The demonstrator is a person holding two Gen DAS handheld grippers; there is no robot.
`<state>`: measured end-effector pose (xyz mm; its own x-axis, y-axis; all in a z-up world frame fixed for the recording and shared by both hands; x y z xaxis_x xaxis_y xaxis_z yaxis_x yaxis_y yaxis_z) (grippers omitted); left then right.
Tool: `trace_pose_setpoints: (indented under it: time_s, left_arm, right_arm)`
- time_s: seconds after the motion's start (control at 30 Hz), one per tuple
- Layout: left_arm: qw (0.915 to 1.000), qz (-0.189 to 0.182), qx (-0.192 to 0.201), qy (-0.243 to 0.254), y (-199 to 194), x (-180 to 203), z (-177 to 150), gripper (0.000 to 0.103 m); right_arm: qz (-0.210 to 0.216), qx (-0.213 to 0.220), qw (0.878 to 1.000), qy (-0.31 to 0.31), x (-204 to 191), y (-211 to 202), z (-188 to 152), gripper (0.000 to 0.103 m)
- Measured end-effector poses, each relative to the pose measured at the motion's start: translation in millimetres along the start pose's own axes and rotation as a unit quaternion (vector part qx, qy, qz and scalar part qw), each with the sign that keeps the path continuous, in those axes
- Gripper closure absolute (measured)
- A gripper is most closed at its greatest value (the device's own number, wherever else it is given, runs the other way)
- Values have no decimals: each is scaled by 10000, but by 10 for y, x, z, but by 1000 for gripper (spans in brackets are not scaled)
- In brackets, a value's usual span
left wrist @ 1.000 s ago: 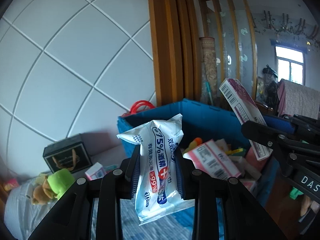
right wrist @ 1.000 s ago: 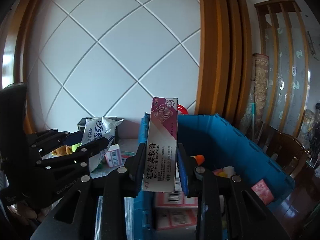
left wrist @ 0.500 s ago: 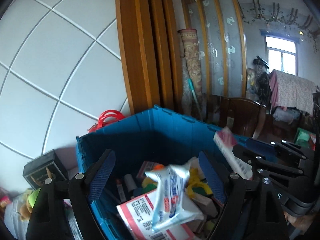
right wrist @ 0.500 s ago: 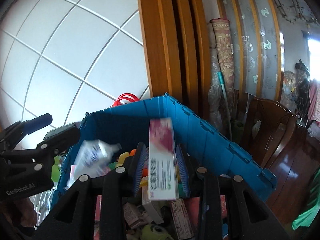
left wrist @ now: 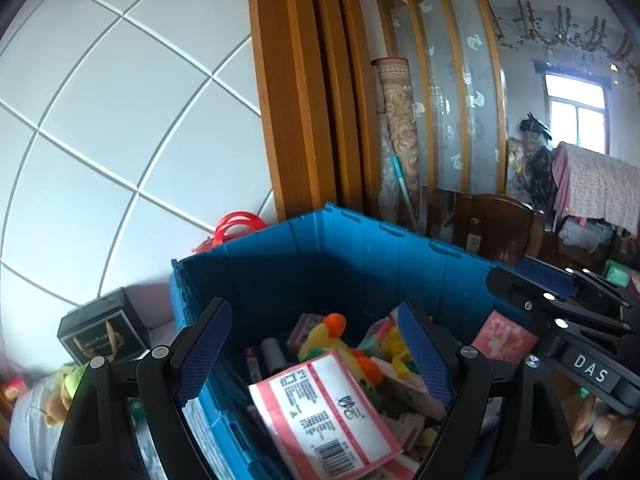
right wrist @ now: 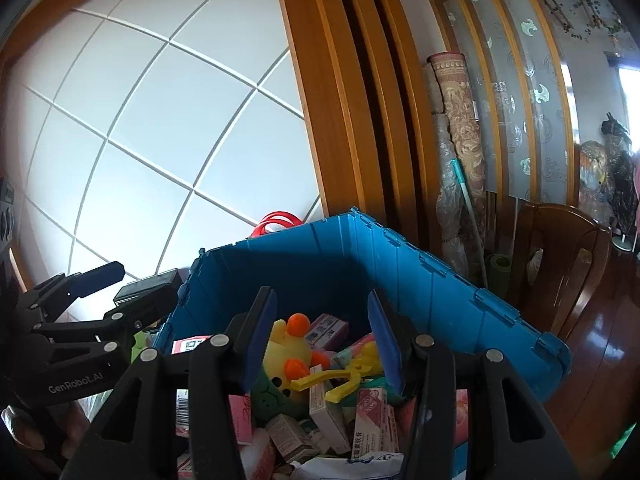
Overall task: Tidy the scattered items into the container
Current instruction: 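Open both grippers to drop the wipes pack and ointment box into the crate, then move both tools back toward the items on the bed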
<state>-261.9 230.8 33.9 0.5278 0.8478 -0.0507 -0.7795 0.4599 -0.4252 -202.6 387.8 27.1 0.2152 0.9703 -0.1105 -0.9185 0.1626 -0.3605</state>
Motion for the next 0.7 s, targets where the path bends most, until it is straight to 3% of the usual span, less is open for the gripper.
trace_pose_setpoints:
  time_s: [0.4,0.7]
  left_arm:
    - [9944,1012,151,-271,-582,-385,-479,17]
    - [9913,1140,84,-656,-1032,-743,-912,17]
  right_arm:
    - [173,242,9989,-371,-406,-286,-153,55]
    - [96,262,9975,-645,-788,-548,-371,48]
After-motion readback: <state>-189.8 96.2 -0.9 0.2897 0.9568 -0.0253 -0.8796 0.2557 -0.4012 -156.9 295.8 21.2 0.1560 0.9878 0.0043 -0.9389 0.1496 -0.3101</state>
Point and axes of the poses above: each gripper's, at about its wrist camera, not at the fingertips, and y roughly the way its jaws point, x to its right, z to its top, the point moved 2 cm from there along y, roughly the way its jaws point, and after that the axes turned 10 degrees about -z, right-handed, at the moved point
